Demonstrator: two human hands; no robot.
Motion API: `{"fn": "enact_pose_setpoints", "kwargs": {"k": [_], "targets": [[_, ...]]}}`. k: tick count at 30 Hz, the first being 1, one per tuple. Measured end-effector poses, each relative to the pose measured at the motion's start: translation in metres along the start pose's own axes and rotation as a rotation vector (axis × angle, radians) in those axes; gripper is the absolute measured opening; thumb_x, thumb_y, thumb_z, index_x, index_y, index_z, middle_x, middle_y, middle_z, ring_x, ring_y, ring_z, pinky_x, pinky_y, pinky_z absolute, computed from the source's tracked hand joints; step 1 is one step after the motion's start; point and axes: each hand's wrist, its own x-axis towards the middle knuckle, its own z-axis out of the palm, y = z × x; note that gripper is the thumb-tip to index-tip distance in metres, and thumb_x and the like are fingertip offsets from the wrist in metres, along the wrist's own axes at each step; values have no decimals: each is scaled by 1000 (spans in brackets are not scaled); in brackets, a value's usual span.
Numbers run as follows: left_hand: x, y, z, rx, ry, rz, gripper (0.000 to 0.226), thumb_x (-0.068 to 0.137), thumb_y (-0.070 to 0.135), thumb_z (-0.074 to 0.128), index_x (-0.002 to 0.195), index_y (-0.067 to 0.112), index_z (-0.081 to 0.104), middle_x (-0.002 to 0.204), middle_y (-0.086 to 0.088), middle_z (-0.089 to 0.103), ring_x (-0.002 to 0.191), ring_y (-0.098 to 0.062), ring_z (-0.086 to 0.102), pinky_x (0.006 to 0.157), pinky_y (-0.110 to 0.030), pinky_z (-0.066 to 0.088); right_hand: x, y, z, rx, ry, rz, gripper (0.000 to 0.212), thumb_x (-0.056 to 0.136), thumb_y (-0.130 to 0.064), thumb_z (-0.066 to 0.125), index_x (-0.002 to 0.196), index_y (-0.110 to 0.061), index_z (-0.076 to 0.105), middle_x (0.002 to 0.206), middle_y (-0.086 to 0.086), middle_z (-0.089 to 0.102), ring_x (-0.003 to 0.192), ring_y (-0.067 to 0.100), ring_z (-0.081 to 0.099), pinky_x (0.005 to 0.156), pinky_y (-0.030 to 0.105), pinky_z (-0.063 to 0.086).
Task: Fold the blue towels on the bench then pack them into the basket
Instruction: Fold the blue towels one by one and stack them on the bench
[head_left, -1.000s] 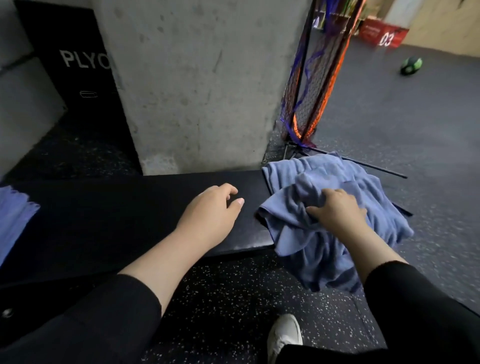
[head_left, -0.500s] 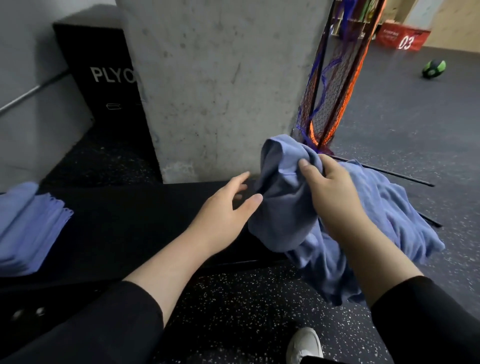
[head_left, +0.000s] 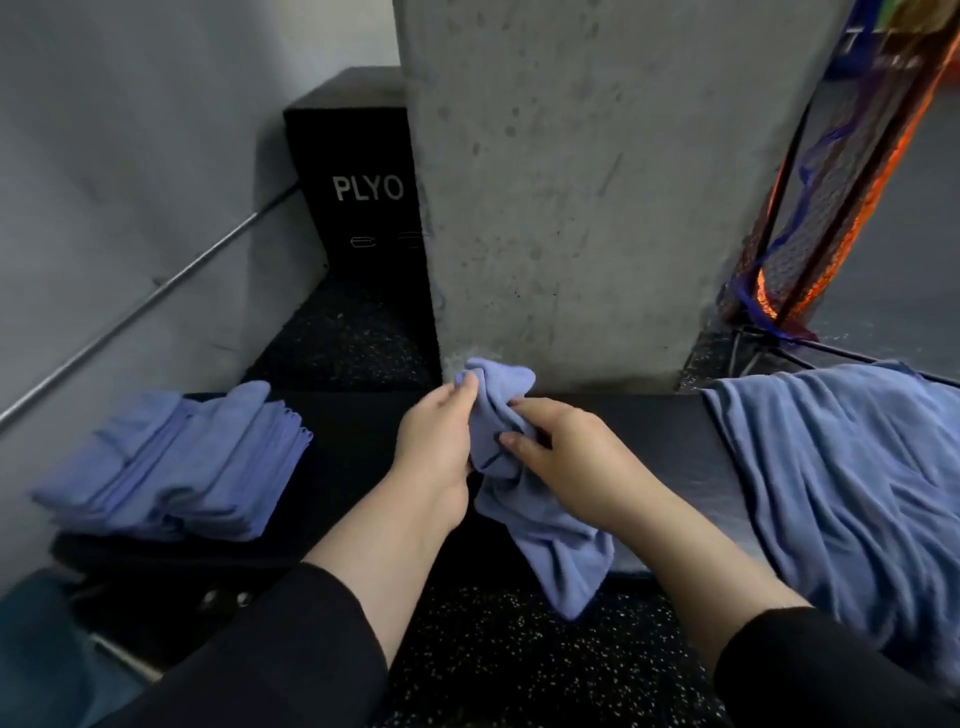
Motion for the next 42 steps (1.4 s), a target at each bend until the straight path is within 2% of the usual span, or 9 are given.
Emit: {"fn": "enact_pose_setpoints", "kwargs": {"k": [3, 8, 13, 19, 24, 27, 32, 38, 42], "targets": [[9, 3, -10, -33, 59, 2, 25, 104, 28, 52, 93, 14, 70, 103, -16, 74, 98, -29, 71, 96, -48, 55, 6, 6, 5, -18, -37, 35, 30, 96, -42, 63, 119, -24, 66, 127, -11, 65, 116, 11, 60, 96, 32, 47], [7, 15, -7, -33, -24, 19, 48, 53, 29, 60, 94, 5, 63, 82, -20, 52, 76, -30, 47, 74, -41, 34, 12, 13, 0, 211, 149, 181, 30, 95, -48, 60, 122, -35, 59, 113, -21, 66, 112, 0, 61, 88, 31, 53], [6, 8, -2, 78, -113, 94, 44, 75, 33, 52, 95, -2, 69, 87, -20, 65, 83, -31, 62, 80, -42, 48, 13, 13, -6, 403, 99, 210, 55, 94, -44, 64, 144, -34, 45, 124, -24, 58, 116, -5, 58, 91, 19, 49], [10, 3, -3, 213, -145, 168, 35, 86, 20, 51, 52, 23, 50, 57, 4, 51, 58, -11, 49, 63, -30, 39, 14, 20, -10, 310, 169, 273, 8, 93, -23, 63, 86, -19, 63, 74, -3, 69, 64, 6, 54, 64, 27, 47], [25, 3, -15, 425, 233, 207, 14, 94, 21, 51, 103, 19, 62, 100, 2, 61, 82, -13, 56, 71, -28, 42, 13, 12, -19, 429, 347, 255, 14, 94, -21, 56, 86, -11, 60, 67, -6, 59, 60, 4, 49, 59, 24, 43], [28, 5, -16, 453, 124, 353, 40, 99, 30, 59, 139, 26, 52, 130, 11, 57, 115, -5, 57, 90, -19, 41, 9, 7, -22, 495, 297, 210, 12, 95, -21, 57, 87, -14, 61, 74, -3, 62, 68, 5, 53, 67, 28, 46], [22, -5, -6, 580, -119, 449, 24, 99, 33, 61, 90, 12, 67, 80, -7, 68, 73, -7, 57, 76, -42, 51, 7, 5, -21, 564, 247, 169, 9, 96, -16, 59, 90, -14, 64, 77, -6, 67, 71, 3, 58, 69, 21, 48], [20, 3, -6, 312, -131, 333, 30, 102, 30, 56, 89, 4, 64, 81, -7, 63, 77, -16, 61, 83, -46, 61, 6, 9, -22, 749, 59, 127, 23, 97, -17, 61, 95, 6, 60, 113, -11, 74, 98, 7, 69, 82, 24, 54], [11, 7, -6, 288, -190, 329, 26, 102, 27, 59, 83, 11, 66, 73, 0, 67, 70, -12, 64, 67, -33, 55, 4, 3, -24, 821, 9, 155, 54, 81, -44, 68, 87, 7, 51, 78, 4, 57, 72, 19, 52, 70, 35, 44]]}}
